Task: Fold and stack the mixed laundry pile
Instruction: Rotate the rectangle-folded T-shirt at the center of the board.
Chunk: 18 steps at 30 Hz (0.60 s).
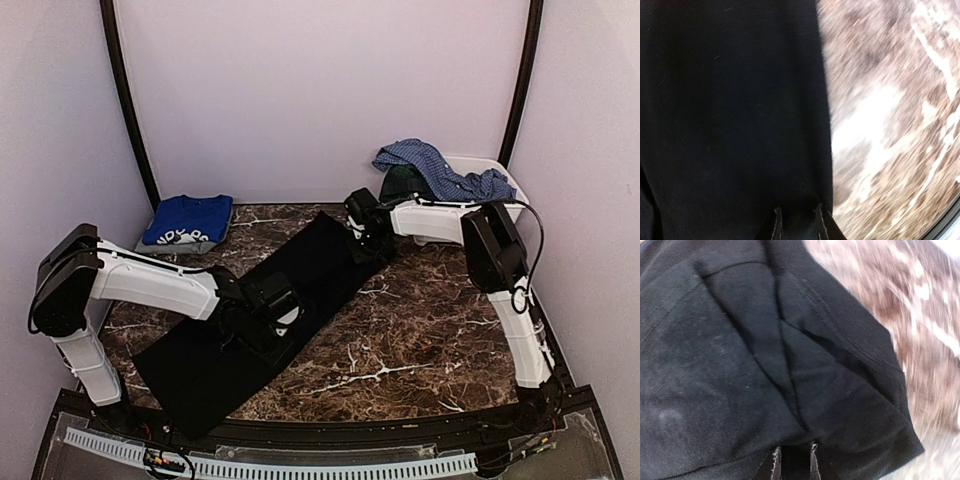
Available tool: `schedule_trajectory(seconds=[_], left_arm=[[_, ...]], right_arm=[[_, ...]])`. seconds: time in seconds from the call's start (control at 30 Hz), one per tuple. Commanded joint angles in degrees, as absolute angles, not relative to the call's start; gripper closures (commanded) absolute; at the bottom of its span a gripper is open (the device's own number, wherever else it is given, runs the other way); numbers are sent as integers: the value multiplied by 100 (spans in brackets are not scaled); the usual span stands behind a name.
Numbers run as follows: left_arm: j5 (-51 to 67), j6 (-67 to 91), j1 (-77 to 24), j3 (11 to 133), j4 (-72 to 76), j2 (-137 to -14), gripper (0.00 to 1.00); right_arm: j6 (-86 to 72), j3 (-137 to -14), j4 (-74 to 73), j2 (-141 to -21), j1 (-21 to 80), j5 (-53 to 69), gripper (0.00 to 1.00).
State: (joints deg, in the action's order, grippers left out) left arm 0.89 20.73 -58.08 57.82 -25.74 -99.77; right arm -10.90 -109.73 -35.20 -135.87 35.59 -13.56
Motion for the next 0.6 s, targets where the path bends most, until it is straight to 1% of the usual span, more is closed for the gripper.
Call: schedule_trajectory(seconds=[0.0, 0.1, 0.17, 0.3, 0.4, 0.5, 0.57], left_arm=[[594, 2053, -5899, 6134, -2580, -10534, 78], [702, 2034, -5929, 6834, -2390, -11089, 78], [827, 2027, -5937, 7339, -2268, -11462, 78], [1056, 2099, -5938, 7950, -1932, -11714, 78], [912, 2140, -5933, 8084, -2080, -11368, 75], [779, 2272, -5924, 7884, -2218, -10813, 71], [626, 2414, -5920, 7654, -2369, -10366, 68]], right_arm=[[-500, -12174, -3802, -14510, 3498, -1808, 81], [-246, -13162, -3842, -15028, 3497, -2120, 81], [-101, -13598, -3714, -15231, 3490, -2209, 79], [-35, -13829, -3417, -15158, 3453, -2270, 75], [64, -13465, -3323, -14497, 3454, -2031, 70], [3, -12542, -2974, -13556, 3516, -1393, 63], [-217, -12044, -2921, -13055, 3589, -882, 62]])
